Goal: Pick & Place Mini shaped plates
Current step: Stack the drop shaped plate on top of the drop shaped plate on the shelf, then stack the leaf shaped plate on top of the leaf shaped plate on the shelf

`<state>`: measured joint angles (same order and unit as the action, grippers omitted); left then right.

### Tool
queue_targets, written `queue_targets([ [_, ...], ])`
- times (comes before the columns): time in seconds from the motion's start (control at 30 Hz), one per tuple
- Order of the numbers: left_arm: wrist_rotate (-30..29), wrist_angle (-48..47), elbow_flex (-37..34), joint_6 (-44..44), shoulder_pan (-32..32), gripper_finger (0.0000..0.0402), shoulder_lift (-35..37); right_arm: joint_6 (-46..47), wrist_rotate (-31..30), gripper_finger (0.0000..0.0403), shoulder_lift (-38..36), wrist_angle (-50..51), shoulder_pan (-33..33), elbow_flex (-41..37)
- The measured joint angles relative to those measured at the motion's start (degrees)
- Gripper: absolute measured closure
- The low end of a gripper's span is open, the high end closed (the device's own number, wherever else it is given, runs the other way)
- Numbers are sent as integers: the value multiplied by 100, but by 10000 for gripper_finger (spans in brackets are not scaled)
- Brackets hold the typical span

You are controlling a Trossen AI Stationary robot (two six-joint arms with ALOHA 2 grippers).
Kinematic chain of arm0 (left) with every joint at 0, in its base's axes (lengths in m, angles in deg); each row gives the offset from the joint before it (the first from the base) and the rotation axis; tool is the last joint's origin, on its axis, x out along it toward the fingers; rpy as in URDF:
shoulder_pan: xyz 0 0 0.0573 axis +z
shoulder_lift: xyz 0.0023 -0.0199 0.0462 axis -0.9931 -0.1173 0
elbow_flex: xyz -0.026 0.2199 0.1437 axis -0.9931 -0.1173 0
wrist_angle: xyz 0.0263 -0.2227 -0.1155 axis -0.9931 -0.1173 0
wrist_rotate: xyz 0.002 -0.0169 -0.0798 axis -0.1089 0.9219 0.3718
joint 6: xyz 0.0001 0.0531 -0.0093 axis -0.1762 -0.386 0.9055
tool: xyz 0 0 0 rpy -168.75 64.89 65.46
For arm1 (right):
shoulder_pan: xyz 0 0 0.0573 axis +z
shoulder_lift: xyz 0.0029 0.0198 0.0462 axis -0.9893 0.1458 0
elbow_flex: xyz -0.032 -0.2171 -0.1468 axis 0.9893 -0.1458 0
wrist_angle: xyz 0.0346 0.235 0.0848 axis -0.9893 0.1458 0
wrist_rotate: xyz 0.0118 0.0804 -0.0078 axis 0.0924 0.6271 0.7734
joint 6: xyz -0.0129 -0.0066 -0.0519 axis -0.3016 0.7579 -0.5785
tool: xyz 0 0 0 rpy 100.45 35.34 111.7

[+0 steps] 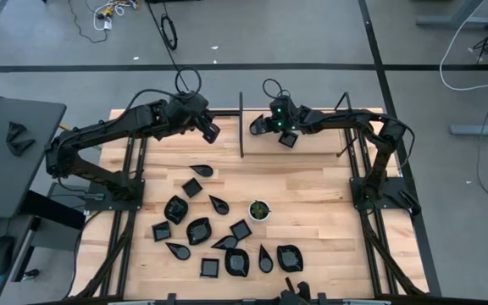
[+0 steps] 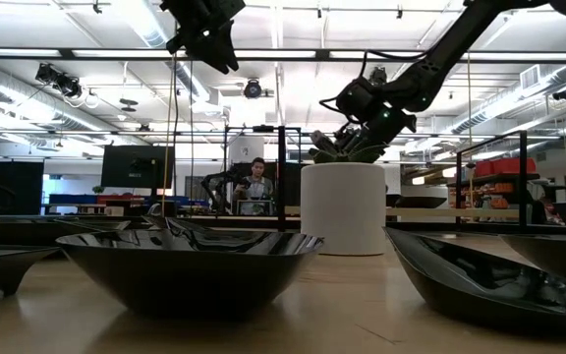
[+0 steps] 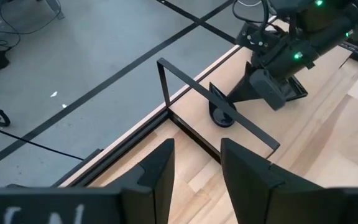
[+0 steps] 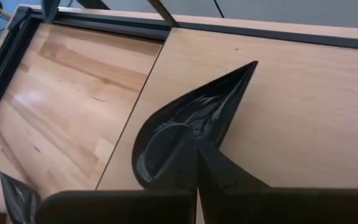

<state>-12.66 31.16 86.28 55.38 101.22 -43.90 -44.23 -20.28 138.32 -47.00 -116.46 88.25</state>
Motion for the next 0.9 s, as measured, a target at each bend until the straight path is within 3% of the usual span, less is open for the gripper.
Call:
queue_targets([
  [0.33, 0, 0, 0, -8, 0, 266, 0, -168, -15, 399, -95, 255, -117, -1],
  [0.8, 0, -2, 0, -8, 0, 266, 0, -657, -62, 399, -1003, 455, -84, 0],
  [0.9, 0, -2, 0, -8, 0, 266, 0, -964, -322, 399, -1371, 839, 1, -2],
])
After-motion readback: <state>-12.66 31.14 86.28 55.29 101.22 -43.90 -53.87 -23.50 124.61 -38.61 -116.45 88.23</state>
